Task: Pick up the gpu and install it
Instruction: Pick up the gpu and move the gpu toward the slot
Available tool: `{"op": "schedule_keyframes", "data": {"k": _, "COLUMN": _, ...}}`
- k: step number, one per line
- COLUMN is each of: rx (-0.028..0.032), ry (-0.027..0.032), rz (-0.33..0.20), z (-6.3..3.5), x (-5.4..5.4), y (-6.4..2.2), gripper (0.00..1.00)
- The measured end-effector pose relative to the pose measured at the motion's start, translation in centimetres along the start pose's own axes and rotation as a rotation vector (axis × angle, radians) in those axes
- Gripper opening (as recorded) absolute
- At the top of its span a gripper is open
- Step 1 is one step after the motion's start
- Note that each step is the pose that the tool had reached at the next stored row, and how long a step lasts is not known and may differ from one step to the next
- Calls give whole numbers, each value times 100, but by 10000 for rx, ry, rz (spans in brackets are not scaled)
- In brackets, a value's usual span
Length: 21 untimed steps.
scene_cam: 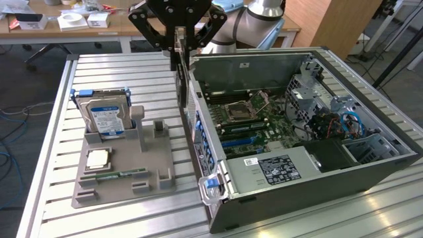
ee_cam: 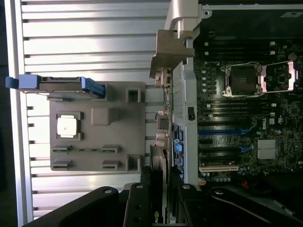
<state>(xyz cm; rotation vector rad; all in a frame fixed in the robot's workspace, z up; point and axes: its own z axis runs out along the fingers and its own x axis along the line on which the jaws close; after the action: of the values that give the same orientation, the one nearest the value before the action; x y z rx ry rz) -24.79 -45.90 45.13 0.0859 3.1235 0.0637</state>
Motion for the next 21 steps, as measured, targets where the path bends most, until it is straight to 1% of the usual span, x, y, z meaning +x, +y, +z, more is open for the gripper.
{"op": "schedule_keyframes", "data": {"k": 6, "rx": -1, "ry": 0, "rz": 0, "z": 4, "x": -175, "y": 10, "gripper": 26}}
{"op": "schedule_keyframes", "data": {"k": 7, "rx": 0, "ry": -1, "rz": -1, "z": 4, "x": -239, "y": 13, "gripper": 26}}
{"op": "schedule_keyframes", "data": {"k": 8, "rx": 0, "ry": 1, "rz": -2, "z": 5, "x": -273, "y": 15, "gripper": 26}}
{"op": "schedule_keyframes", "data": {"k": 9, "rx": -1, "ry": -1, "rz": -1, "z": 7, "x": -342, "y": 18, "gripper": 26}}
{"op": "schedule_keyframes", "data": {"k": 21, "rx": 0, "ry": 0, "rz": 0, "z": 13, "x": -750, "y": 41, "gripper": 26}}
